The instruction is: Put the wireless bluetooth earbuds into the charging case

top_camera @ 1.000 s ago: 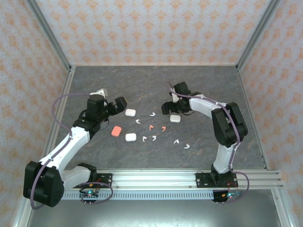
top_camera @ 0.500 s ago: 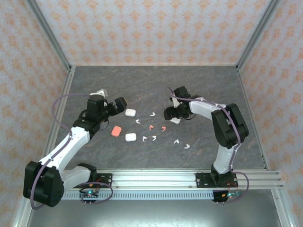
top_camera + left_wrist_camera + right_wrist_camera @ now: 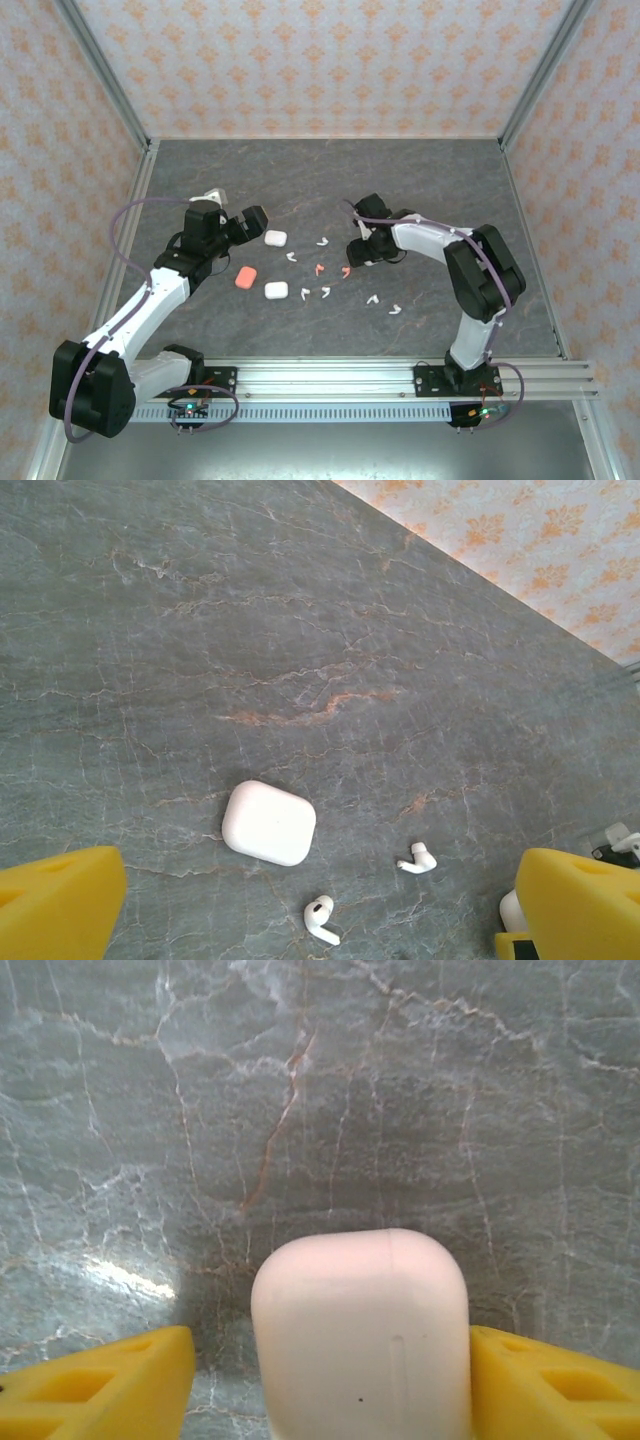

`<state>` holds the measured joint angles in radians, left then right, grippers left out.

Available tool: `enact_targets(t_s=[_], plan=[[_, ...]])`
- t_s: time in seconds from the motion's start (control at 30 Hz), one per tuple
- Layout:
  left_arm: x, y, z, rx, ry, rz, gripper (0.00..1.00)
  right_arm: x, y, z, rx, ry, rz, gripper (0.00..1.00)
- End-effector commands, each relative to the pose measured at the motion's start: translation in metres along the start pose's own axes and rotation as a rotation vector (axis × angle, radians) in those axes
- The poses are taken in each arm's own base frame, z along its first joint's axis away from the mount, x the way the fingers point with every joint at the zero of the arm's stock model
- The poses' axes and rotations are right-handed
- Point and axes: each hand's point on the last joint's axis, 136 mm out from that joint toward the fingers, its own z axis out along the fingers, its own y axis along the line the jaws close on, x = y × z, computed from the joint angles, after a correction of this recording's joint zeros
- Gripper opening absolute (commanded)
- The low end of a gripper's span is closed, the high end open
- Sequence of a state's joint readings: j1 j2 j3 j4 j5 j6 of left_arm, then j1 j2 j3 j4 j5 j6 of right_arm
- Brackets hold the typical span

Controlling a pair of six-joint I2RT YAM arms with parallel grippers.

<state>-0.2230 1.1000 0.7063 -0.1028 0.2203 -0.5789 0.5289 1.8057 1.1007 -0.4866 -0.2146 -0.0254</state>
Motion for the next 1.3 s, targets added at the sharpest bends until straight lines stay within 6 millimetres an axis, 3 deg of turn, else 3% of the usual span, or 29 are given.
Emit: enact_targets(t_s=[0.0, 0.2, 0.37, 0.57, 0.73, 0.93, 1.1, 1.27], plan=[[-0.010, -0.004, -0.004, -0.014, -0.021, 0.001, 1.00, 0.018, -0.009, 0.005, 0.099, 0.091, -0.030, 0.66], [-0.011, -0.004, -0.007, -0.021, -0.022, 0.011, 1.00, 0.024, -0.012, 0.010, 0.136, 0.127, -0.048, 0.50], [-0.015, -0.010, -0.012, -0.004, -0.019, 0.029, 1.00, 0.008, -0.010, -0.009, 0.134, 0.047, -0.065, 0.41], [-0.024, -0.044, -0.028, 0.120, 0.013, 0.092, 1.00, -0.027, 0.006, -0.070, 0.050, -0.210, -0.133, 0.40], [-0.021, -0.089, -0.044, 0.316, 0.119, 0.131, 0.98, -0.049, 0.034, -0.141, -0.051, -0.488, -0.274, 0.40], [-0.021, -0.146, -0.075, 0.586, 0.230, 0.161, 0.93, -0.062, 0.064, -0.222, -0.013, -0.758, -0.518, 0.40], [-0.015, -0.178, -0.097, 0.703, 0.281, 0.219, 0.90, -0.061, 0.090, -0.260, 0.005, -0.894, -0.735, 0.39], [0.000, -0.199, -0.105, 0.759, 0.316, 0.282, 0.88, -0.059, 0.106, -0.271, 0.037, -0.935, -0.877, 0.39]])
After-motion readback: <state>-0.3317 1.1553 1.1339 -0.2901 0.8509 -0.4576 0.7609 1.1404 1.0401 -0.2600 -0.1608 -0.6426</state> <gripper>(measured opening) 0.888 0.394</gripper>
